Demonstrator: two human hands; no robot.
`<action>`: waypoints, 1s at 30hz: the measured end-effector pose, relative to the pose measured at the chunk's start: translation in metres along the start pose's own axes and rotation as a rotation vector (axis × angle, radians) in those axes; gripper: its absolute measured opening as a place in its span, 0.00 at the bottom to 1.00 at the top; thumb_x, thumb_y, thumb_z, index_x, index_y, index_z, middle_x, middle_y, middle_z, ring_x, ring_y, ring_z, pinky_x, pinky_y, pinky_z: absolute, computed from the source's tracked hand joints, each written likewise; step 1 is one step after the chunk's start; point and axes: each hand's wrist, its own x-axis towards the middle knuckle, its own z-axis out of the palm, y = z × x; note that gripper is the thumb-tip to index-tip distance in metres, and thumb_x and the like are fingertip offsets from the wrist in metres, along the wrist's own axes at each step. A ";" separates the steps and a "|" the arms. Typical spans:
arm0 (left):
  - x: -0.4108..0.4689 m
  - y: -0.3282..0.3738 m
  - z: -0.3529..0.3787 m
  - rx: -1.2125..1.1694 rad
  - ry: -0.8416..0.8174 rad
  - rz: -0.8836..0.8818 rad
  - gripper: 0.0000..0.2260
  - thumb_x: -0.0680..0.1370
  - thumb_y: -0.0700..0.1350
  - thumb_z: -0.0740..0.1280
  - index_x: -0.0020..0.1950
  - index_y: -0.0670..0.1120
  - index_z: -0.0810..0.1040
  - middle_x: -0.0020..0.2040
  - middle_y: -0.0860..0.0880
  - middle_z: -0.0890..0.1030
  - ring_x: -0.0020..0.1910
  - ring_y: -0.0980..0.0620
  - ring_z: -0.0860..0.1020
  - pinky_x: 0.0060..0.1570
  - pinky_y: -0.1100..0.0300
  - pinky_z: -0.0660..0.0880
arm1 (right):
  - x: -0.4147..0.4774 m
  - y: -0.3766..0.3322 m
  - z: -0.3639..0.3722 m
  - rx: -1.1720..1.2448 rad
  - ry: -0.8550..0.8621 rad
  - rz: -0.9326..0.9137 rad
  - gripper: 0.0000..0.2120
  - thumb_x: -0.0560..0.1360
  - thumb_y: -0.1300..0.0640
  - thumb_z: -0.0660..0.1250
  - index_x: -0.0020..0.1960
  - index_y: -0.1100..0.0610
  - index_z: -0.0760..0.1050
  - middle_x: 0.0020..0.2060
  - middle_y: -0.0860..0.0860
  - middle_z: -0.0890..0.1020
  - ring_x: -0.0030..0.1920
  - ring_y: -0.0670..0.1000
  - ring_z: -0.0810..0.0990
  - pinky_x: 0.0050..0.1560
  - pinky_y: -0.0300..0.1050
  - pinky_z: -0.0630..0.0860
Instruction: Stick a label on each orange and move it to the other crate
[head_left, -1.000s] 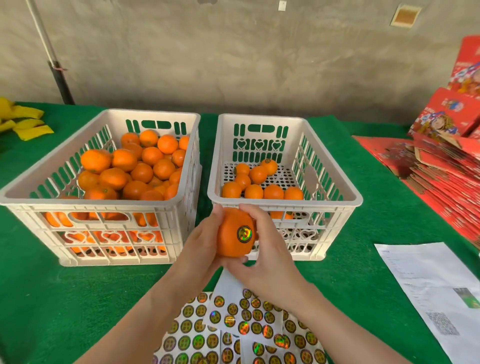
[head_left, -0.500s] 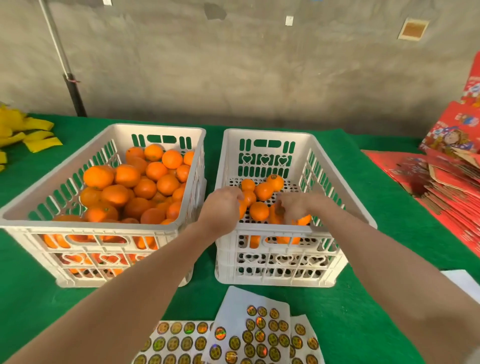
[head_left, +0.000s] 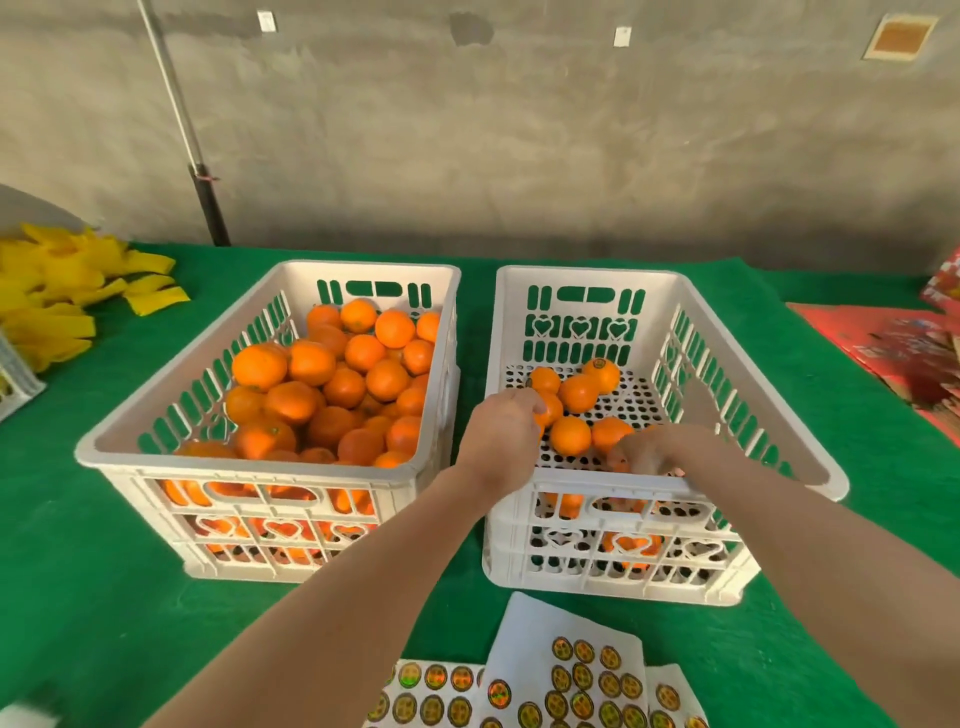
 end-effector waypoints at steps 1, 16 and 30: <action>-0.001 0.000 0.000 0.007 0.006 0.010 0.12 0.79 0.37 0.60 0.61 0.41 0.75 0.55 0.43 0.78 0.53 0.47 0.75 0.52 0.56 0.73 | -0.006 -0.004 -0.003 0.026 0.195 -0.071 0.17 0.75 0.48 0.68 0.57 0.59 0.74 0.55 0.54 0.77 0.60 0.58 0.75 0.54 0.46 0.72; 0.040 -0.164 -0.151 0.456 0.061 -0.515 0.25 0.75 0.33 0.59 0.72 0.38 0.62 0.69 0.38 0.66 0.68 0.38 0.64 0.67 0.49 0.65 | -0.035 -0.146 0.001 0.111 0.792 -0.375 0.22 0.81 0.43 0.46 0.75 0.42 0.56 0.76 0.50 0.55 0.72 0.56 0.52 0.72 0.50 0.53; 0.042 -0.243 -0.157 0.660 -0.104 -0.637 0.24 0.77 0.38 0.62 0.71 0.48 0.61 0.67 0.38 0.62 0.62 0.34 0.71 0.57 0.43 0.76 | -0.033 -0.150 0.001 0.031 0.918 -0.344 0.19 0.82 0.48 0.52 0.72 0.49 0.64 0.71 0.51 0.64 0.68 0.54 0.58 0.68 0.44 0.54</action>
